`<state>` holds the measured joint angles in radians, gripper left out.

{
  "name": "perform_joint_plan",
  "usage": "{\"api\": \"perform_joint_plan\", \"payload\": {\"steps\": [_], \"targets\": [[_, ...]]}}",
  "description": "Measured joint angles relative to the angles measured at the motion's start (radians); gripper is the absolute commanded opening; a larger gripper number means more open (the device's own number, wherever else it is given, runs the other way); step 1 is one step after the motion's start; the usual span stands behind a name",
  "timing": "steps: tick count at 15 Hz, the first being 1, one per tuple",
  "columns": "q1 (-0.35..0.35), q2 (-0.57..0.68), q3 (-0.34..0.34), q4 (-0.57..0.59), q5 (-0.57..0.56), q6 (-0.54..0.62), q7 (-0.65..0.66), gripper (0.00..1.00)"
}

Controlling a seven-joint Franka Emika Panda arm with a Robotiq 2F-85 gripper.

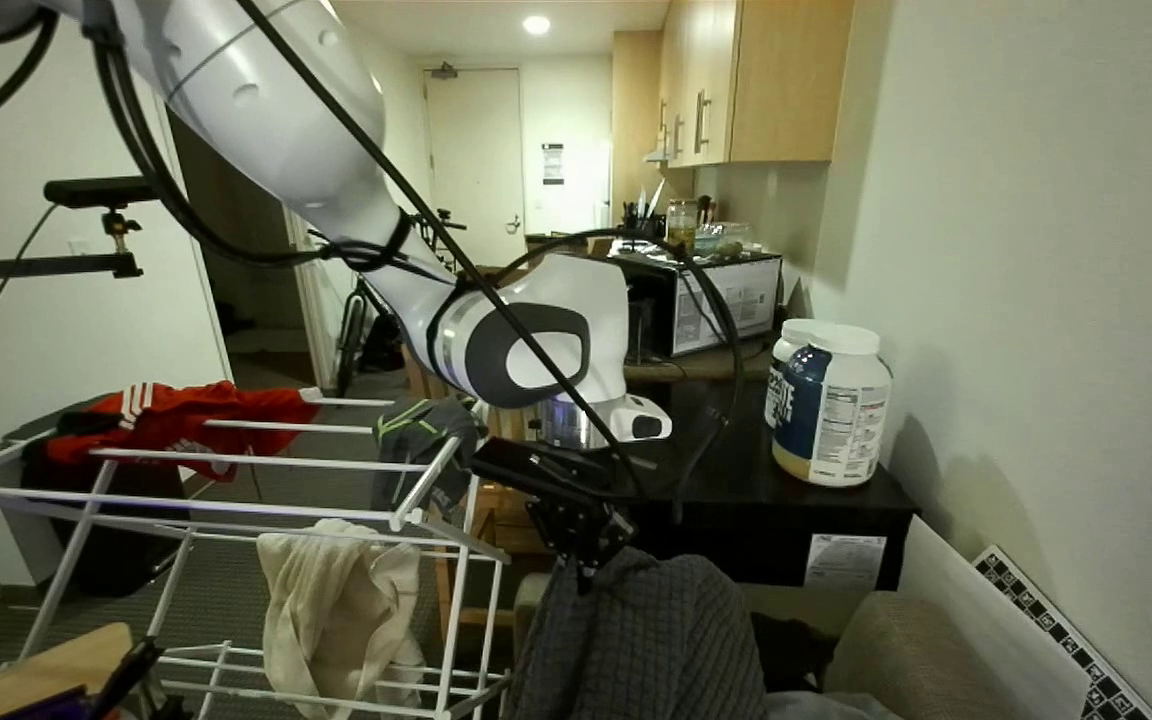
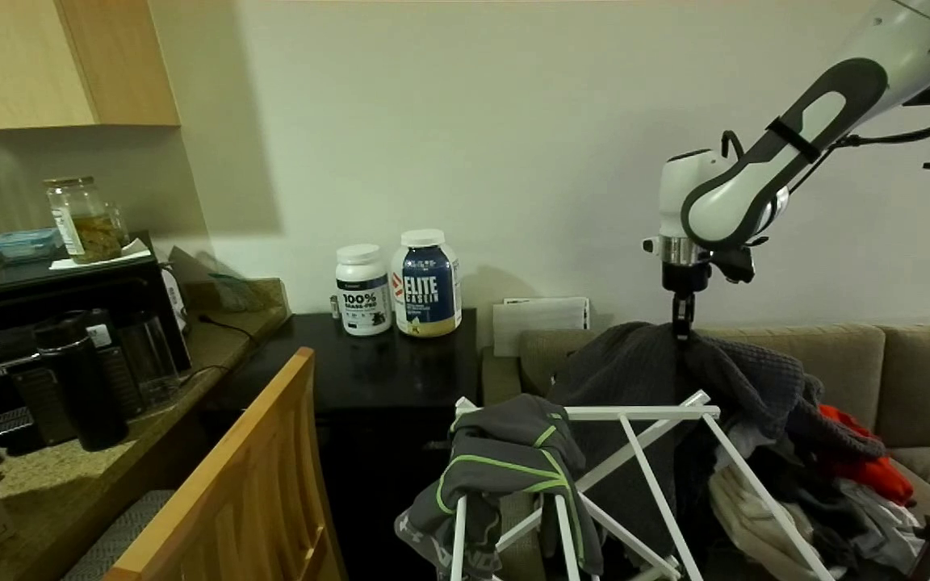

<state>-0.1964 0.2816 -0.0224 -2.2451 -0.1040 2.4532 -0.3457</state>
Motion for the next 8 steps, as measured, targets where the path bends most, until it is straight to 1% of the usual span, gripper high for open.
{"api": "perform_joint_plan", "payload": {"steps": [2,3,4,8], "targets": [[0.002,-0.002,-0.001,-0.012,0.0,0.0,-0.001,0.03],[0.002,-0.002,-0.001,-0.017,0.0,0.0,-0.001,0.35],[0.003,-0.002,-0.001,-0.024,0.0,0.0,-0.002,0.36],[0.004,-0.006,-0.012,-0.046,-0.001,0.0,-0.002,0.6]]}}
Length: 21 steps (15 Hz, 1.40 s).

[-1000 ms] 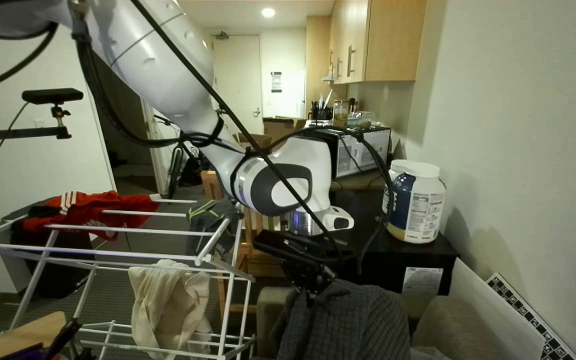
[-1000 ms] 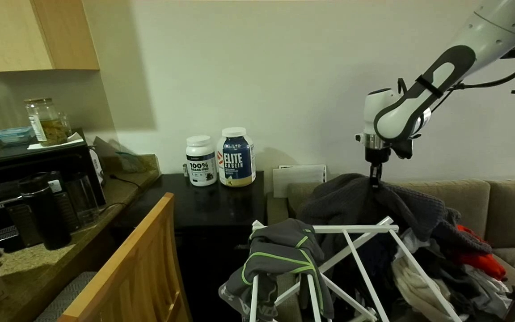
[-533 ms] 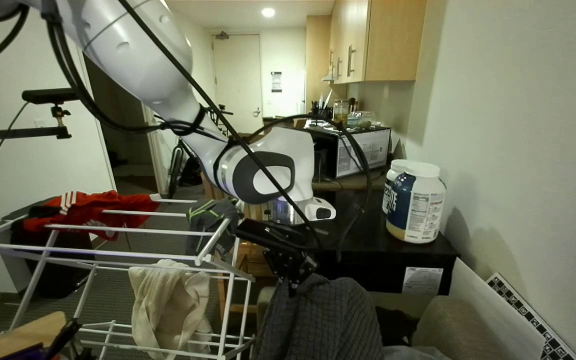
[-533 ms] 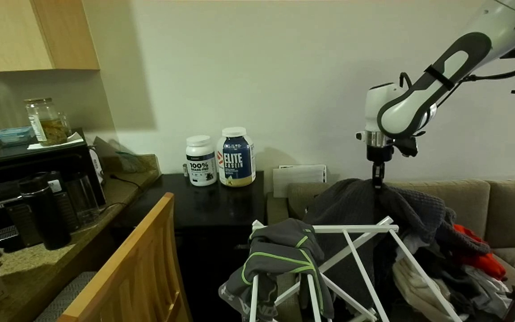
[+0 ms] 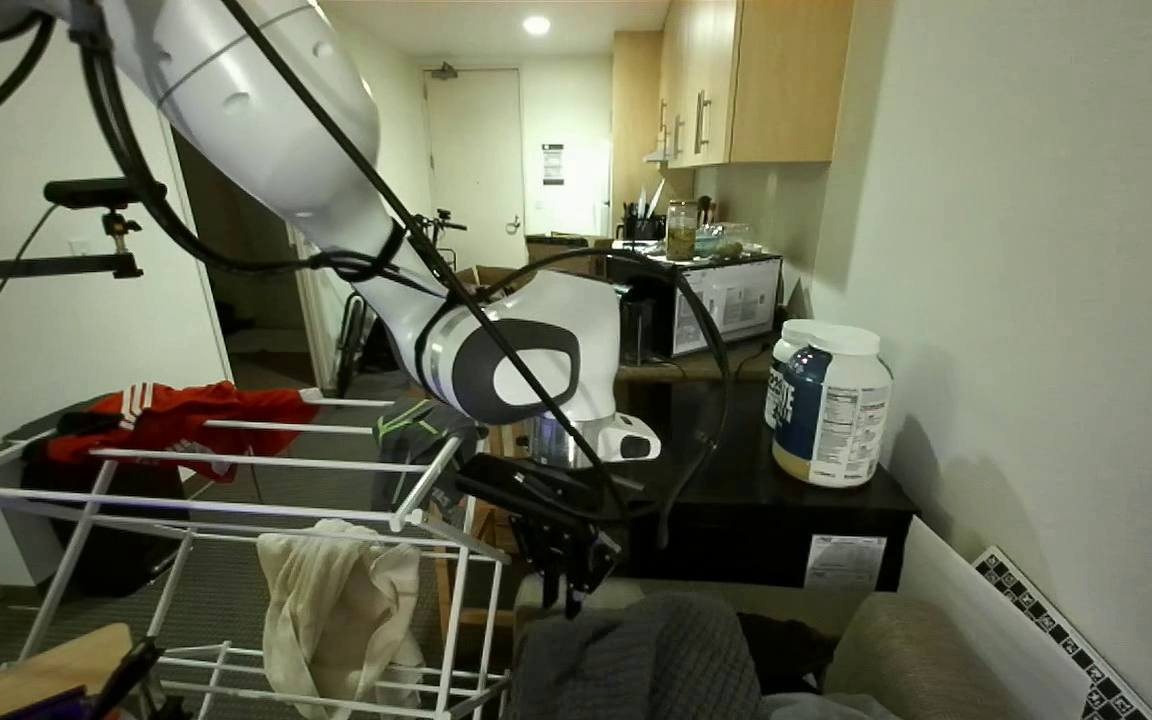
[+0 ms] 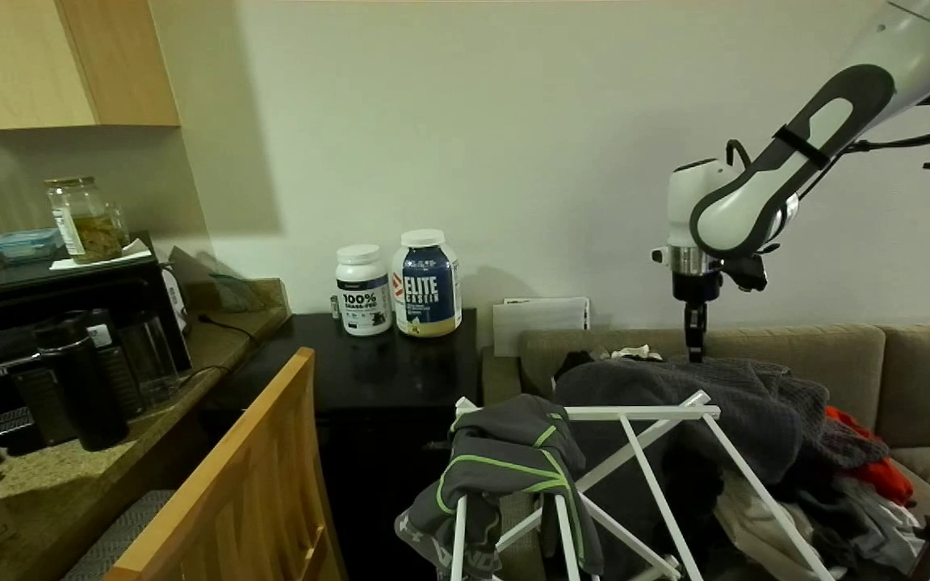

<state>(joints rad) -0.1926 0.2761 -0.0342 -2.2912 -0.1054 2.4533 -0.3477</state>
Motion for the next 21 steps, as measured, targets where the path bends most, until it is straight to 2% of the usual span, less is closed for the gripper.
{"api": "perform_joint_plan", "payload": {"steps": [6,10,14,21], "targets": [[-0.011,0.0,-0.09,-0.003,-0.011,0.0,0.0,0.98],[-0.033,0.013,-0.167,-0.003,-0.066,0.009,0.006,1.0],[-0.06,0.067,-0.222,-0.003,-0.107,0.09,0.022,1.0],[-0.088,0.21,-0.248,0.004,-0.115,0.268,0.026,1.0]]}}
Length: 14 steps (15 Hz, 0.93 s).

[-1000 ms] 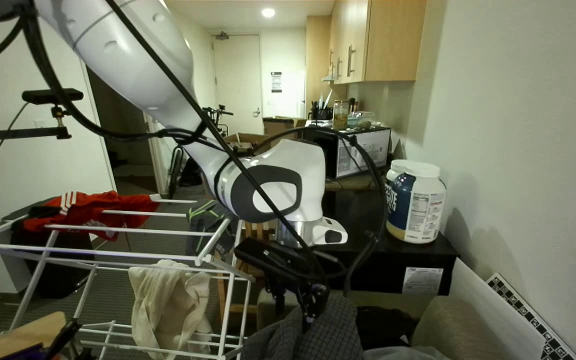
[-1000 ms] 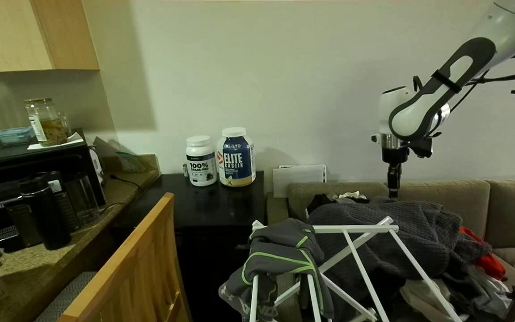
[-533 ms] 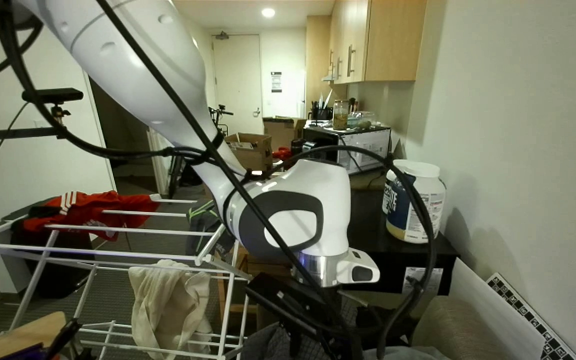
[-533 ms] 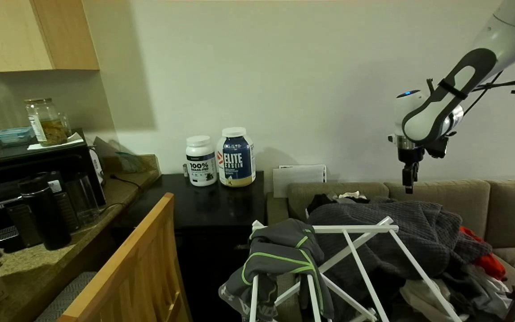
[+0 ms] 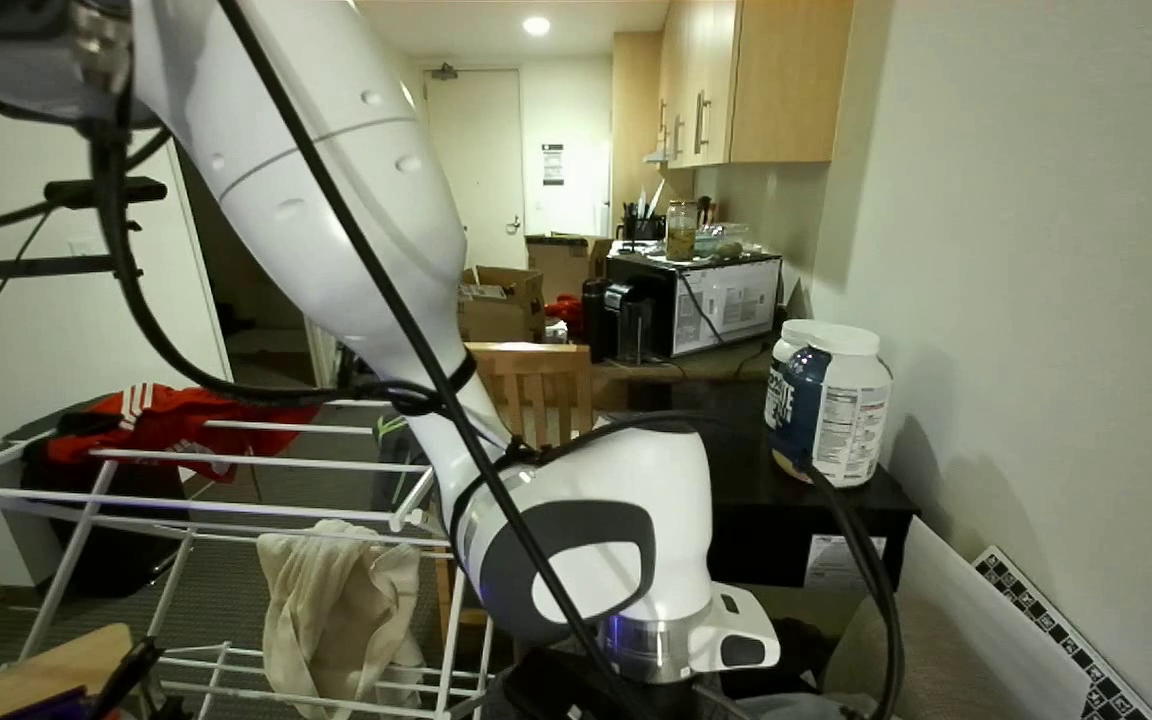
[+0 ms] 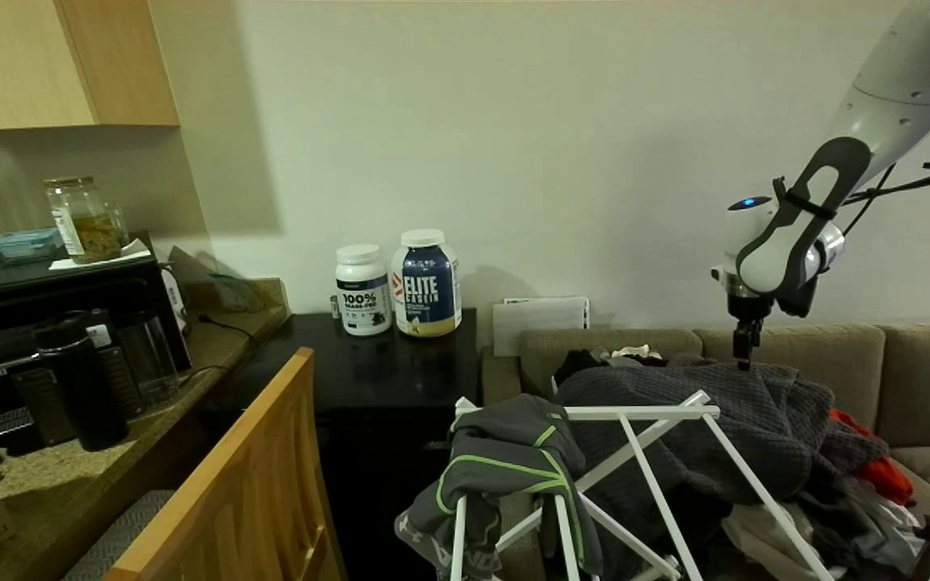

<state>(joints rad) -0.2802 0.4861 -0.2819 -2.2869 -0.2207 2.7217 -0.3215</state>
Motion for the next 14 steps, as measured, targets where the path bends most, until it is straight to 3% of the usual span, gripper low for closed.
{"api": "perform_joint_plan", "payload": {"steps": [4,14], "targets": [[-0.002,0.069,-0.001,0.055,0.019,0.043,0.099,1.0],[0.038,0.265,-0.076,0.279,0.152,-0.001,0.537,1.0]]}}
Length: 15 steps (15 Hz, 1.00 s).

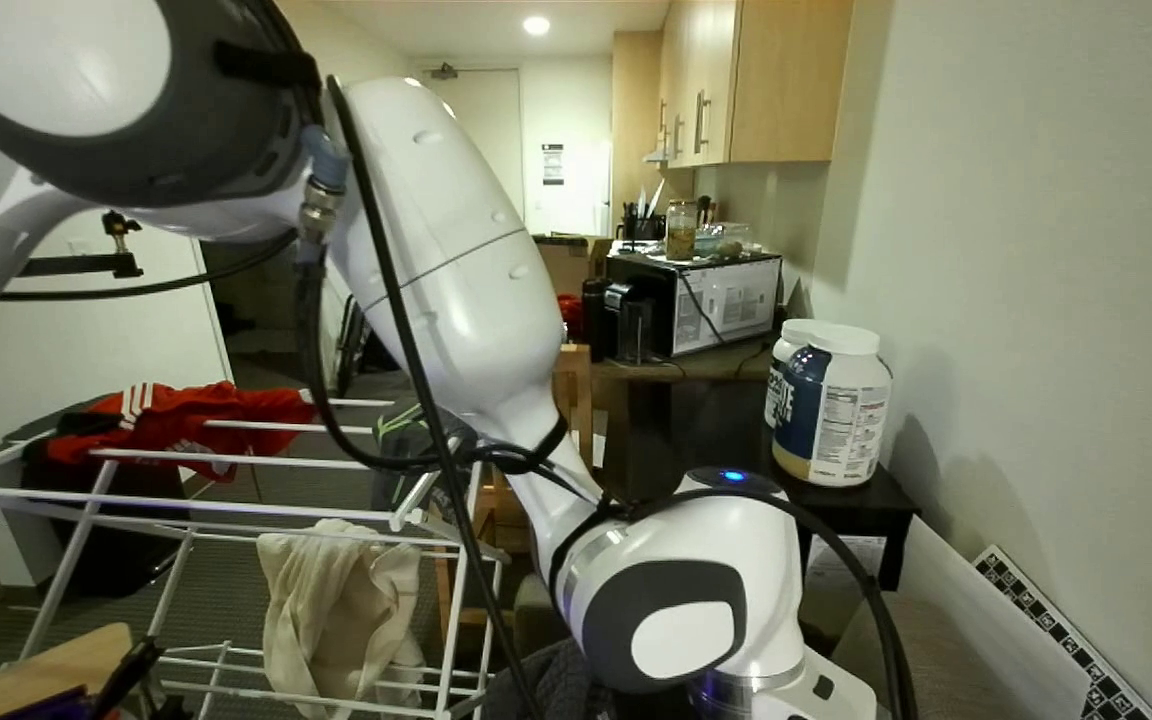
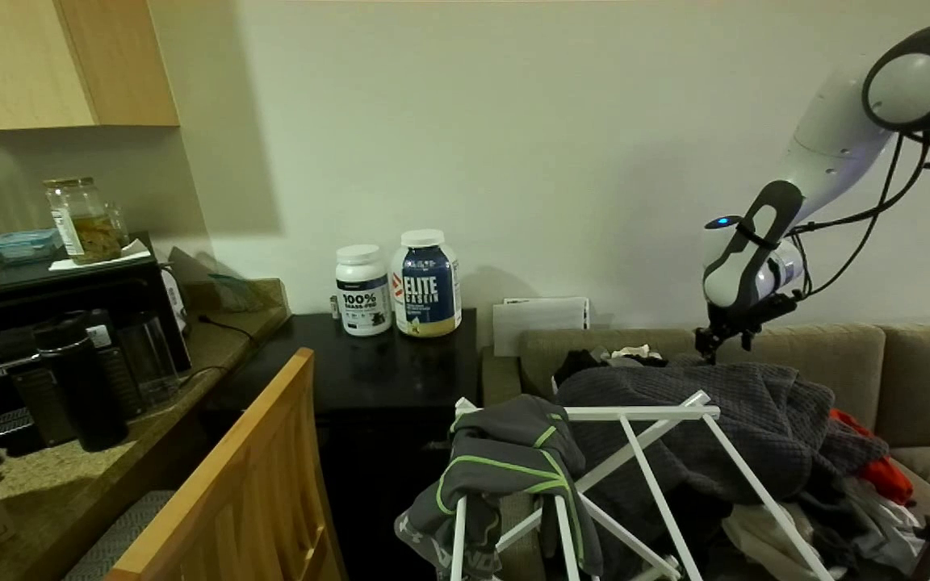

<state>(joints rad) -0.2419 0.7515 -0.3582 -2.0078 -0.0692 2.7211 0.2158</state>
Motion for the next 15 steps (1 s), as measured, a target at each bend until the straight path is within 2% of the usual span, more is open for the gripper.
{"api": "perform_joint_plan", "payload": {"steps": [9,15], "targets": [[0.085,0.072,-0.061,0.093,0.112,-0.167,0.398,1.0],[0.101,0.117,-0.079,0.127,0.118,-0.176,0.581,1.0]]}}
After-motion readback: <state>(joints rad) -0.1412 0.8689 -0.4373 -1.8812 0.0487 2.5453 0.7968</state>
